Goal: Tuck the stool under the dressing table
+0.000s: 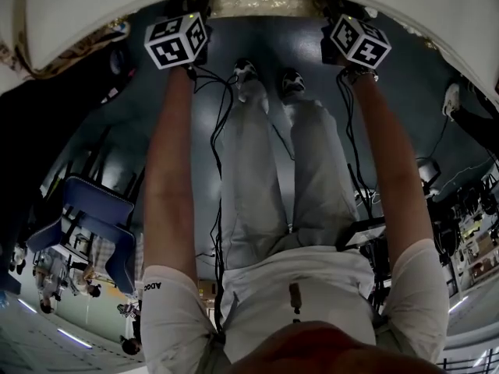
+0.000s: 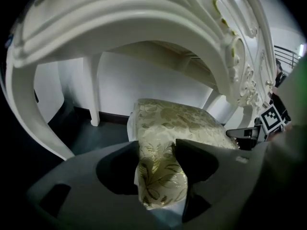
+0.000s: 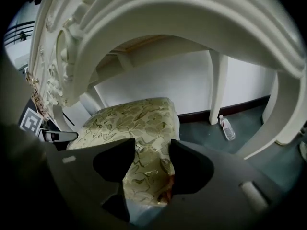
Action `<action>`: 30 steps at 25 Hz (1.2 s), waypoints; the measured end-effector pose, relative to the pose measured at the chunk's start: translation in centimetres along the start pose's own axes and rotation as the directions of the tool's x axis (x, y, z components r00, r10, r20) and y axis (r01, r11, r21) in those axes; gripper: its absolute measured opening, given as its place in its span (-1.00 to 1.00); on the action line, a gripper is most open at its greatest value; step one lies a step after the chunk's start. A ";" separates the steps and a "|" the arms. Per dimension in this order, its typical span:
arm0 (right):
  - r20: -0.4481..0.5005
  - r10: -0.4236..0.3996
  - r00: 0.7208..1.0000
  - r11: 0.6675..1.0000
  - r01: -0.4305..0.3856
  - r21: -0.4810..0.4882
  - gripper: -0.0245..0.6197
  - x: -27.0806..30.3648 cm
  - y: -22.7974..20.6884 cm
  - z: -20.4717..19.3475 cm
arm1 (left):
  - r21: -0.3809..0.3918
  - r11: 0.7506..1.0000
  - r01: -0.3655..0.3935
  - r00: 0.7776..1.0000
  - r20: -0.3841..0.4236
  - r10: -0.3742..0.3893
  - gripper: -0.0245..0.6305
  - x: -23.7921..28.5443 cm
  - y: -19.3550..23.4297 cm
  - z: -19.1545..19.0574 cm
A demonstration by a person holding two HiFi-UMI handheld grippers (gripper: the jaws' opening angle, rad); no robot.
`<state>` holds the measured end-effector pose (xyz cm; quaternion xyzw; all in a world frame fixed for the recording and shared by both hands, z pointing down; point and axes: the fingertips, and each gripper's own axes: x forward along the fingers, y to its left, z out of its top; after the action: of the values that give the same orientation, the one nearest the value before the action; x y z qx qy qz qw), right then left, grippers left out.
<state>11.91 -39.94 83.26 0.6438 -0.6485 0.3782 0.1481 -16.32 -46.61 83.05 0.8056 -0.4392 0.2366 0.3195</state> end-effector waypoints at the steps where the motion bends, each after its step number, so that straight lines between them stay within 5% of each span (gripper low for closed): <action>1: 0.012 -0.002 1.000 1.000 0.002 -0.002 -0.17 0.3 0.0 0.6 | -0.001 1.000 0.000 1.000 0.012 0.000 -0.17 0.4 0.1 0.6; 13: 0.106 -0.011 0.994 1.000 0.008 0.028 -0.05 1.6 -0.9 3.3 | -0.047 0.998 0.027 0.992 0.121 -0.021 -0.14 1.9 0.6 3.6; 16: 0.072 0.010 0.997 0.999 -0.013 0.042 0.08 0.3 -0.9 2.5 | -0.005 1.000 0.018 0.994 0.111 -0.017 -0.13 0.4 -0.8 2.9; 19: 0.025 0.026 0.999 0.999 -0.025 -0.046 0.07 -1.6 -0.2 0.8 | 0.036 0.999 0.019 0.996 0.082 -0.021 -0.15 -1.3 -2.5 1.5; 25: -0.050 -0.011 0.999 0.990 0.004 -0.144 -0.88 -10.6 -0.1 -0.1 | -0.009 1.000 -0.004 0.999 0.048 0.005 -0.63 -8.6 -7.6 0.2; 27: -0.087 0.006 0.996 0.988 -0.020 -0.154 -0.90 -13.6 0.0 -0.1 | -0.041 0.999 -0.008 0.998 0.055 0.010 -0.88 -11.5 -9.4 0.2; 30: -0.131 0.025 0.991 0.985 -0.047 -0.167 -0.90 -16.3 -0.2 -1.4 | -0.087 0.996 -0.009 0.998 0.053 0.014 -0.90 -14.3 -10.4 -1.1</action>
<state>13.73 -27.22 73.19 0.5912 -0.6791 0.3649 0.2372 -14.63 -33.60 71.13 0.7946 -0.4622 0.1975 0.3406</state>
